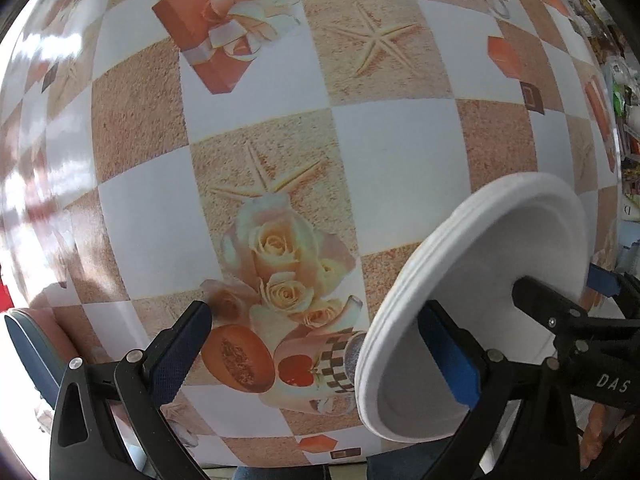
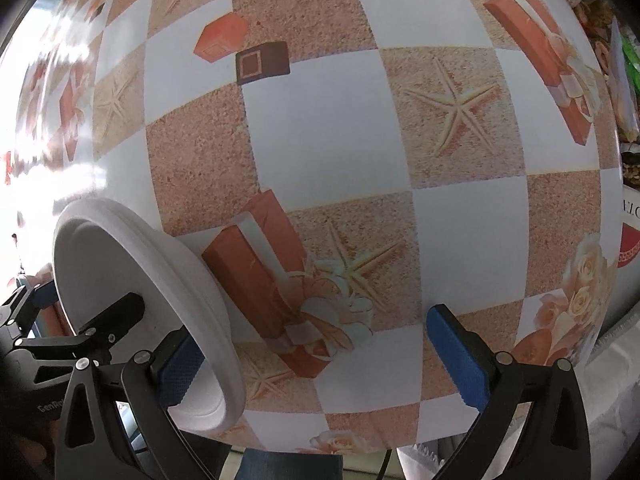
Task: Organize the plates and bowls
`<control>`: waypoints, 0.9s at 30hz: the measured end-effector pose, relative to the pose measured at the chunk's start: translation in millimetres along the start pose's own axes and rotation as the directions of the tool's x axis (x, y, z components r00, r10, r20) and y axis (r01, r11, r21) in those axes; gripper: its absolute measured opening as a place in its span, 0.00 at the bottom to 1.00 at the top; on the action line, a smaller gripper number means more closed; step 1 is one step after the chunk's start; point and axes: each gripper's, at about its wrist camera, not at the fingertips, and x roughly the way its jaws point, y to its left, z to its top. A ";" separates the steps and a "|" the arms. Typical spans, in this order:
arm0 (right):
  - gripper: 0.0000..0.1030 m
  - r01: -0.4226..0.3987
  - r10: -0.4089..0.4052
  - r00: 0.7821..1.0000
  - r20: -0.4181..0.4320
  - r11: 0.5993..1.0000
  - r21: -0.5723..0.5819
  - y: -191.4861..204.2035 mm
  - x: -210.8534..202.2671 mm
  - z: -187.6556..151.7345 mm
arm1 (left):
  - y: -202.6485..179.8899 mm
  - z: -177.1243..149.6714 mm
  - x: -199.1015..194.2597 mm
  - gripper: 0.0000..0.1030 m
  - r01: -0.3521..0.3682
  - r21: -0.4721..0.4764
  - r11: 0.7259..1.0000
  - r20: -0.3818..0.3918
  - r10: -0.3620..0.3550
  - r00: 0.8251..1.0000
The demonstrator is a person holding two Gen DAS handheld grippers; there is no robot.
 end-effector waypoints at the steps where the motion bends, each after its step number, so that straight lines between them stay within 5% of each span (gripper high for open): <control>1: 0.94 -0.003 0.003 1.000 0.011 1.000 -0.005 2.9 -2.0 -1.7 | -1.7 -0.1 -1.9 0.93 -0.003 0.014 1.000 0.009 0.003 1.000; 5: 0.67 -0.021 0.022 0.999 0.041 0.999 -0.037 11.8 -12.0 -2.9 | -20.8 0.4 -14.3 0.75 -0.014 0.060 0.998 0.031 0.013 0.999; 7: 0.57 -0.037 0.038 0.998 0.039 0.999 -0.037 17.9 -13.1 -3.9 | -27.9 0.9 -17.2 0.57 -0.009 0.079 0.997 0.034 0.007 0.999; 10: 0.29 -0.097 0.098 0.995 0.030 0.995 -0.038 26.5 -15.1 -5.1 | -36.3 1.6 -19.5 0.37 0.024 0.111 0.994 0.038 -0.029 0.999; 13: 0.21 -0.074 0.075 0.997 0.017 0.995 -0.069 39.9 -12.6 -8.3 | -39.9 1.0 -19.3 0.36 0.010 0.127 0.992 0.048 -0.017 0.999; 27: 0.21 -0.016 0.013 1.000 -0.017 0.982 -0.187 131.8 4.2 -22.4 | 30.9 -30.8 -13.3 0.38 -0.011 0.067 0.998 0.057 0.007 0.998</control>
